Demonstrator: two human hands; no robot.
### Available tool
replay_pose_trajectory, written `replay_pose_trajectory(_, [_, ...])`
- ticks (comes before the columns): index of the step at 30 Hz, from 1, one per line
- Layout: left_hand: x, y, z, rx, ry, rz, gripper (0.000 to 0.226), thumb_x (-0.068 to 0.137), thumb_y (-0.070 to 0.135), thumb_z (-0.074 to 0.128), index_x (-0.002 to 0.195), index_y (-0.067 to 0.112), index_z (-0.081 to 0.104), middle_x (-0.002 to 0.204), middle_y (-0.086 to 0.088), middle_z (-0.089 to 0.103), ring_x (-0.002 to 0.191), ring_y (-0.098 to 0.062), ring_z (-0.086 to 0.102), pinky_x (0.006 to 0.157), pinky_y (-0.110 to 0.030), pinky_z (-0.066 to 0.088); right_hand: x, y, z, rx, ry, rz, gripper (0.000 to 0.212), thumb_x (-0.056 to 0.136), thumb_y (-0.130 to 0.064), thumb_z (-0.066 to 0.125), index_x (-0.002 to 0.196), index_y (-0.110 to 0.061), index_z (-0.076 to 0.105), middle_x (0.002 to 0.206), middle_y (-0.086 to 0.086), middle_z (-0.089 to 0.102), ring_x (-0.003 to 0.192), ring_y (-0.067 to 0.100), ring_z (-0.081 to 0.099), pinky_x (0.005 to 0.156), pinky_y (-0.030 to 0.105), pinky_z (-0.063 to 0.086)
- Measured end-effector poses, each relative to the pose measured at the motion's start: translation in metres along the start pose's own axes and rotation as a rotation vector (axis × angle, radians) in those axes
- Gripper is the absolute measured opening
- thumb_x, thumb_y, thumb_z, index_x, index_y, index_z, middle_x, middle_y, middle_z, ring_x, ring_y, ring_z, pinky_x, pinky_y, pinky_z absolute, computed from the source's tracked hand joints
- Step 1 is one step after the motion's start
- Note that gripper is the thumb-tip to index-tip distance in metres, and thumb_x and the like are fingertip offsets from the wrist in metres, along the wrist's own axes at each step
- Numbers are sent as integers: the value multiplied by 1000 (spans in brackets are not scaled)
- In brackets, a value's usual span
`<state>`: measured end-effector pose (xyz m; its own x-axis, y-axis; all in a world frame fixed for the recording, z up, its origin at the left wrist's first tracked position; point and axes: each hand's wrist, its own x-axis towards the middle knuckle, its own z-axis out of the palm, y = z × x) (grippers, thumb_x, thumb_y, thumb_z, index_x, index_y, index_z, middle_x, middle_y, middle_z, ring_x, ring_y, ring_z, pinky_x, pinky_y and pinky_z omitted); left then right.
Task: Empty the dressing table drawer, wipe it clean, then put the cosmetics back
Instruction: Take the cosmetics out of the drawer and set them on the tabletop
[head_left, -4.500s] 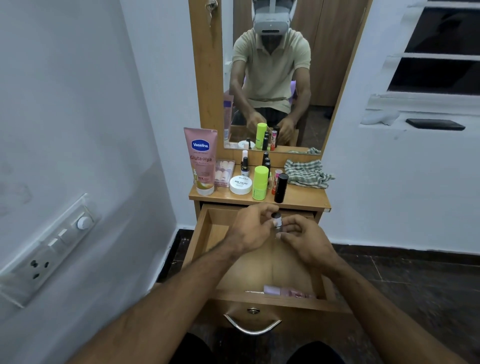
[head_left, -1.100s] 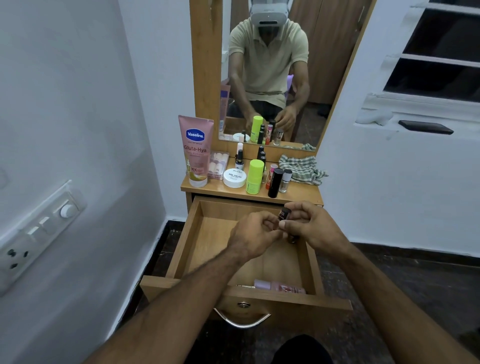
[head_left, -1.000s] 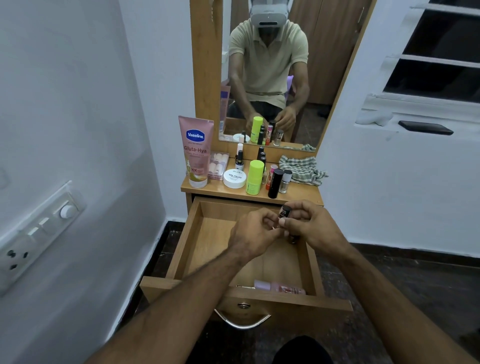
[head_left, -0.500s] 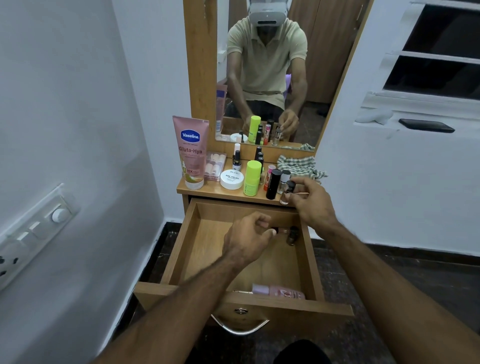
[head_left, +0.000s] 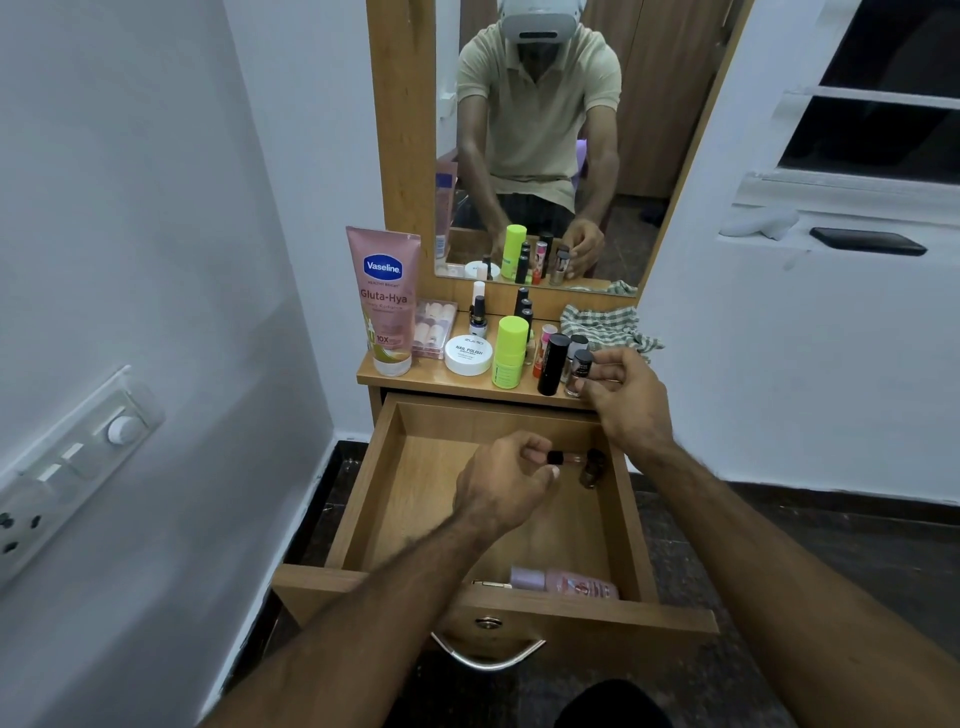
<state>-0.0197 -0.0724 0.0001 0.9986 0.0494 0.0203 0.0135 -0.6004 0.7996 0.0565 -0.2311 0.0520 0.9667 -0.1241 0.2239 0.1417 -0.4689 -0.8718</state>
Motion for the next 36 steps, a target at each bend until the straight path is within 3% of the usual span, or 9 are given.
replay_pose_trajectory(4, [0, 1, 0, -3, -20, 4, 26, 87, 39, 73, 113, 37, 66, 95, 23, 67, 88, 4, 63, 80, -34, 59, -2, -1, 2, 47, 0, 7, 33, 85, -14, 81, 106, -24, 58, 95, -11, 69, 87, -2, 65, 65, 7, 51])
replay_pose_trajectory(9, [-1, 0, -1, 8, -35, 10, 27, 87, 39, 73, 114, 37, 66, 95, 24, 66, 87, 3, 63, 78, -33, 59, -11, 2, -5, 30, 41, 38, 30, 85, -17, 80, 105, -25, 58, 96, -11, 69, 89, 2, 66, 79, 22, 56])
replay_pose_trajectory(11, [-1, -1, -1, 15, -38, 11, 28, 88, 39, 73, 114, 36, 66, 94, 24, 65, 89, 4, 62, 80, -32, 58, -18, 7, -13, -102, 42, 40, 23, 88, -23, 77, 103, -27, 60, 92, -12, 67, 86, 6, 64, 76, 29, 55])
replay_pose_trajectory(14, [-2, -3, 1, 32, -52, 6, 29, 88, 38, 73, 116, 36, 66, 93, 25, 65, 90, 5, 61, 79, -29, 56, -32, 14, -19, -523, -188, -9, 17, 87, -27, 73, 96, -35, 61, 88, -15, 65, 82, 9, 61, 67, 32, 49])
replay_pose_trajectory(17, [-3, -4, 4, 40, -77, 6, 31, 88, 36, 75, 117, 35, 66, 95, 24, 65, 90, 5, 60, 73, -23, 51, -45, 20, -12, -953, -322, -170, 13, 91, -27, 66, 103, -33, 65, 107, -4, 65, 102, 18, 55, 71, 32, 46])
replay_pose_trajectory(20, [-4, -2, 5, 33, -95, 12, 32, 87, 35, 75, 118, 34, 67, 93, 24, 63, 89, 5, 59, 71, -20, 48, -49, 28, -6, -1110, -350, -268, 16, 97, -28, 59, 110, -26, 68, 118, -3, 65, 116, 19, 49, 83, 33, 47])
replay_pose_trajectory(24, [-3, -1, 5, 26, -116, 5, 38, 88, 31, 75, 125, 31, 65, 96, 24, 62, 92, 4, 59, 77, -22, 50, -49, 36, -11, -930, -339, -219, 20, 90, -22, 66, 107, -32, 68, 109, -5, 63, 108, 17, 50, 74, 31, 42])
replay_pose_trajectory(30, [0, 6, 6, 53, -219, -14, 55, 92, 30, 71, 143, 22, 53, 125, 8, 66, 111, -13, 62, 97, -36, 53, -37, 18, -27, -237, -480, -14, 36, 86, 3, 71, 107, -25, 63, 104, -3, 71, 86, 10, 71, 80, 24, 56])
replay_pose_trajectory(36, [0, 12, 4, -62, -146, 8, 24, 93, 32, 66, 116, 28, 70, 96, 10, 75, 85, -16, 72, 84, -42, 59, -29, 0, -33, 79, -463, 9, 37, 84, 7, 74, 110, -18, 64, 109, 3, 72, 93, 12, 72, 83, 25, 58])
